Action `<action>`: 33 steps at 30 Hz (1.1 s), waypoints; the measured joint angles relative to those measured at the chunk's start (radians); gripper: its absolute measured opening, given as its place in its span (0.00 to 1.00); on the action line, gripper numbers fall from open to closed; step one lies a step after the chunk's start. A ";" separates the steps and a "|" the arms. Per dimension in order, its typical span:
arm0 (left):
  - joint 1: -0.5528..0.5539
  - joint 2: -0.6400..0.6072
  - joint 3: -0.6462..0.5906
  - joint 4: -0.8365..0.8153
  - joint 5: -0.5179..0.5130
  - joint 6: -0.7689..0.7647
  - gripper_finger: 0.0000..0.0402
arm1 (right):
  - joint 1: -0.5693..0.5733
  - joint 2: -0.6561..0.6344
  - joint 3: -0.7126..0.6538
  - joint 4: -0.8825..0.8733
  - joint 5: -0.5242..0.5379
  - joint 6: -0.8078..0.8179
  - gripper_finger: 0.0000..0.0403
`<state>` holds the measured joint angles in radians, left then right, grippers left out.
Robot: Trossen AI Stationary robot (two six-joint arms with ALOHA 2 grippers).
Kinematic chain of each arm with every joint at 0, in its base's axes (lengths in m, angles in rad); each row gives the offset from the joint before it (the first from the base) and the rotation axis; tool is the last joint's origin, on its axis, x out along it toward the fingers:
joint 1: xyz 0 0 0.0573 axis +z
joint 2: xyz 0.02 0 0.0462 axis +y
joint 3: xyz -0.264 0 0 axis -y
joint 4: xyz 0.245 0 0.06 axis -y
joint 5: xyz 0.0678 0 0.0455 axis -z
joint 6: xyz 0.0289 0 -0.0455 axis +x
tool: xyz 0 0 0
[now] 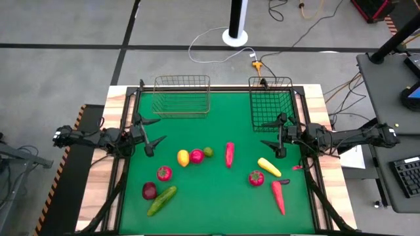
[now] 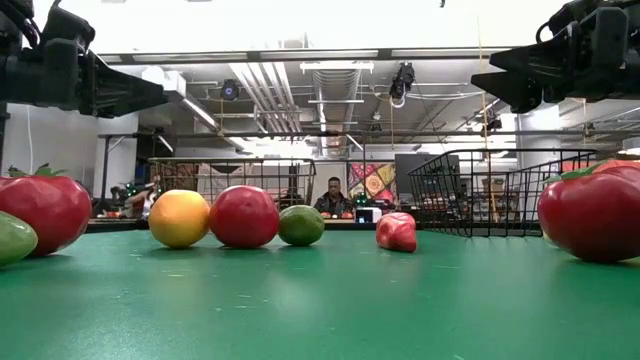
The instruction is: Sort produce into baskets
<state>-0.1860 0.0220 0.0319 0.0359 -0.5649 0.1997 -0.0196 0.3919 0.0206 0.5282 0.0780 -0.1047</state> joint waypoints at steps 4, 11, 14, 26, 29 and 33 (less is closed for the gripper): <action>0.000 0.000 0.000 0.000 0.000 0.000 0.86 | 0.000 0.000 0.000 0.000 0.000 0.000 0.81; 0.001 0.000 0.000 0.000 0.000 0.000 0.86 | 0.000 0.000 0.000 0.000 0.000 0.000 0.81; 0.001 0.000 0.000 0.000 0.000 0.000 0.86 | 0.000 0.000 0.000 0.000 0.000 0.000 0.81; 0.000 0.000 0.000 0.008 0.001 -0.013 0.86 | 0.000 0.000 0.000 0.000 0.000 0.000 0.81; -0.001 0.000 0.000 0.064 0.053 -0.347 0.86 | 0.000 0.000 0.000 0.000 0.000 0.000 0.81; -0.001 0.000 0.000 0.131 0.084 -0.660 0.86 | 0.000 0.000 0.000 0.000 0.000 0.000 0.81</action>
<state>-0.1870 0.0216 0.0322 0.1665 -0.4807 -0.4605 -0.0196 0.3920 0.0204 0.5282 0.0780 -0.1047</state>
